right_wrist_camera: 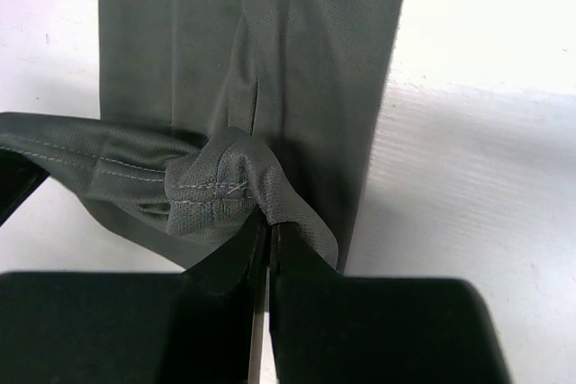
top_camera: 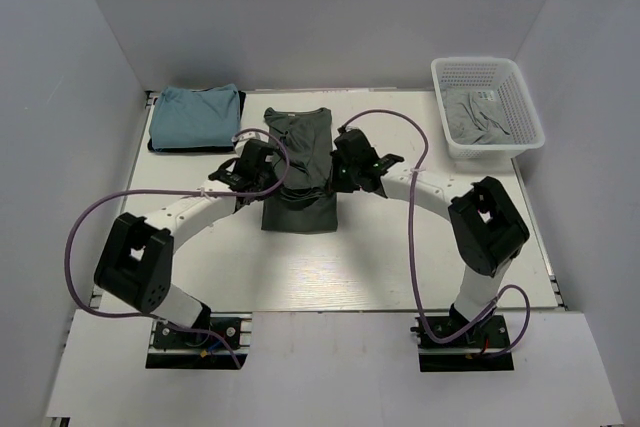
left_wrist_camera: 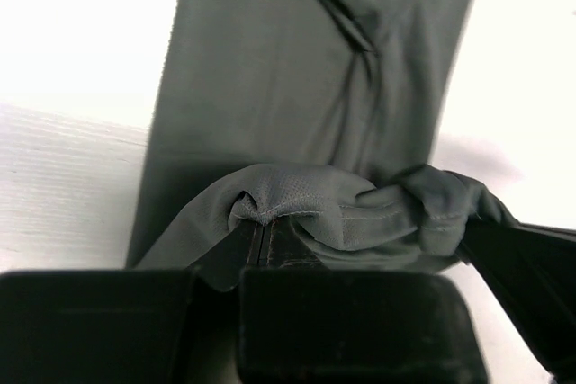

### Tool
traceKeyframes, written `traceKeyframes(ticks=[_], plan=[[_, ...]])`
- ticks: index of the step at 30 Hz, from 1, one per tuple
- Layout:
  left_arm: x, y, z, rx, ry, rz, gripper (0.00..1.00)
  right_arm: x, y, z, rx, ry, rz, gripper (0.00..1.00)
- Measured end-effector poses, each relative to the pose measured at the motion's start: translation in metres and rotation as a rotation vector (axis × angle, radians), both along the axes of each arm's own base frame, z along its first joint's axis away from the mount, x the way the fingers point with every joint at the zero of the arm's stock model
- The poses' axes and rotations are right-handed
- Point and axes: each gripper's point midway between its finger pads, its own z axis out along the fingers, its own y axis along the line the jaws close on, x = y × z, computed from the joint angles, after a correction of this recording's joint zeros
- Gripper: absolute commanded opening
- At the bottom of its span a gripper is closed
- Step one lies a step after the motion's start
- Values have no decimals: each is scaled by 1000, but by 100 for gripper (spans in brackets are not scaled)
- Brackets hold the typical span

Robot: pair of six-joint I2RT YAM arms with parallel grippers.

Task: Fold and stack the t-shirts
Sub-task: Fold the folded rectangular tshirt in 1/3 of the way

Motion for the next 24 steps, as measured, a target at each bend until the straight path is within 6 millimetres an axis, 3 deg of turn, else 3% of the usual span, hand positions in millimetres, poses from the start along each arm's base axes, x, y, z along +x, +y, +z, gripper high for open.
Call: traceKeyframes(ticks=[10,15,16,18,19,20,22,23,24], plan=[[14,10,-25,16,65,32,0,10,15,-11,28,46,68,0],[27,12,-39,16,103,45,0,26,21,-10,41,46,64,0],[30,13,-42,16,113,48,3,29,22,-11,40,49,60,5],[38,13,-46,20,133,53,45,35,21,-13,39,58,49,16],[42,14,-47,22,144,61,61,37,20,-15,35,68,41,21],[48,15,-47,25,151,68,68,40,19,-16,35,73,33,36],[59,20,-46,24,156,85,88,49,18,-17,36,80,14,48],[66,23,-43,21,153,97,96,56,17,-16,34,80,2,57],[73,27,-38,16,145,113,100,63,16,-13,36,79,-8,59]])
